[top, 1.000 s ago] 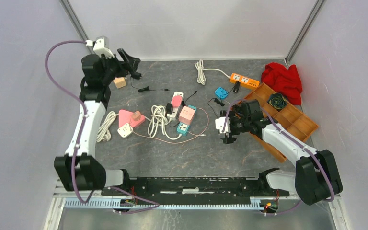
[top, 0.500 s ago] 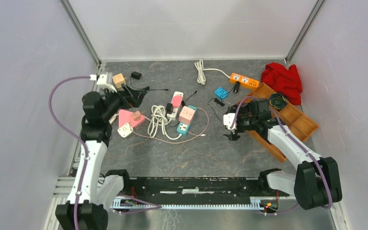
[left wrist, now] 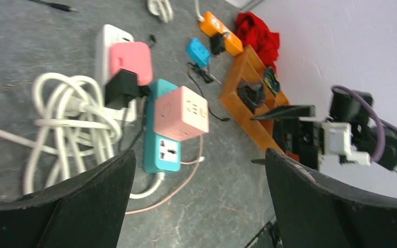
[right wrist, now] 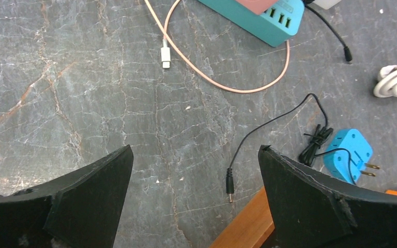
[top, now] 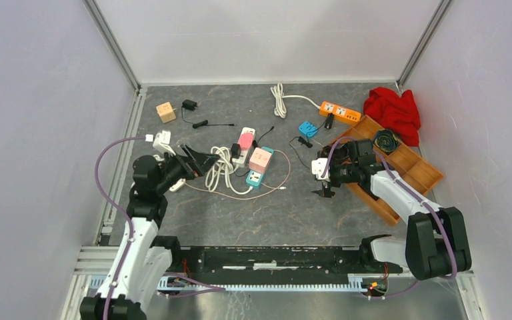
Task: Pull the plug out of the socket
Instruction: Remove the plug from the socket.
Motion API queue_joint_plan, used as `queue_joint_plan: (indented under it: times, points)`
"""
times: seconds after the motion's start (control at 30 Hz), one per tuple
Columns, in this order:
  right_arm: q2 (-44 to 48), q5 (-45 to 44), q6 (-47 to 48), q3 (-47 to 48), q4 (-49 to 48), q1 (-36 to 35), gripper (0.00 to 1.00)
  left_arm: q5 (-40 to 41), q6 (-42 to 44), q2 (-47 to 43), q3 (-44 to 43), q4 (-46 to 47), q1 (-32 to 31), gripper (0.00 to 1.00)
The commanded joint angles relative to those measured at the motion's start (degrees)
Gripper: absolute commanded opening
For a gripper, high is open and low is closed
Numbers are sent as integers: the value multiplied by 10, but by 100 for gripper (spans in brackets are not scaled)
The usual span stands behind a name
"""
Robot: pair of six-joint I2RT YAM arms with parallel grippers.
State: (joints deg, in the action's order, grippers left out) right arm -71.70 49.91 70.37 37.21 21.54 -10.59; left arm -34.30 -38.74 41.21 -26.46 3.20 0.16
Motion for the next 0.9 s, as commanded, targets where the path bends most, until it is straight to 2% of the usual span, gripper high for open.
queue_joint_plan:
  times: [0.0,0.13,0.23,0.27,0.33,0.4,0.43,0.5,0.63,0.73,0.87]
  points:
    - [-8,13,28,15,24,6,98,62,-30,-55,2,-2,-62,100]
    - [-1,30,30,15,29,7,98,157,-37,-54,8,14,-134,100]
    - [2,47,40,26,48,7,98,210,-14,14,-45,4,-221,100]
    - [4,52,44,30,57,7,98,234,-1,41,-72,-12,-269,100]
    - [14,57,47,31,61,7,98,304,33,86,-124,-62,-347,100]
    - [25,54,42,25,50,8,98,408,66,118,-164,-109,-425,100]
    - [30,51,38,21,41,8,98,472,87,136,-178,-121,-461,100]
    - [33,48,35,18,36,8,98,535,109,171,-190,-123,-512,100]
    - [26,48,31,34,51,8,98,613,141,278,-258,-150,-560,100]
    - [24,43,30,42,61,8,98,653,166,362,-328,-204,-568,100]
    - [27,35,32,43,62,8,98,691,213,427,-400,-241,-567,100]
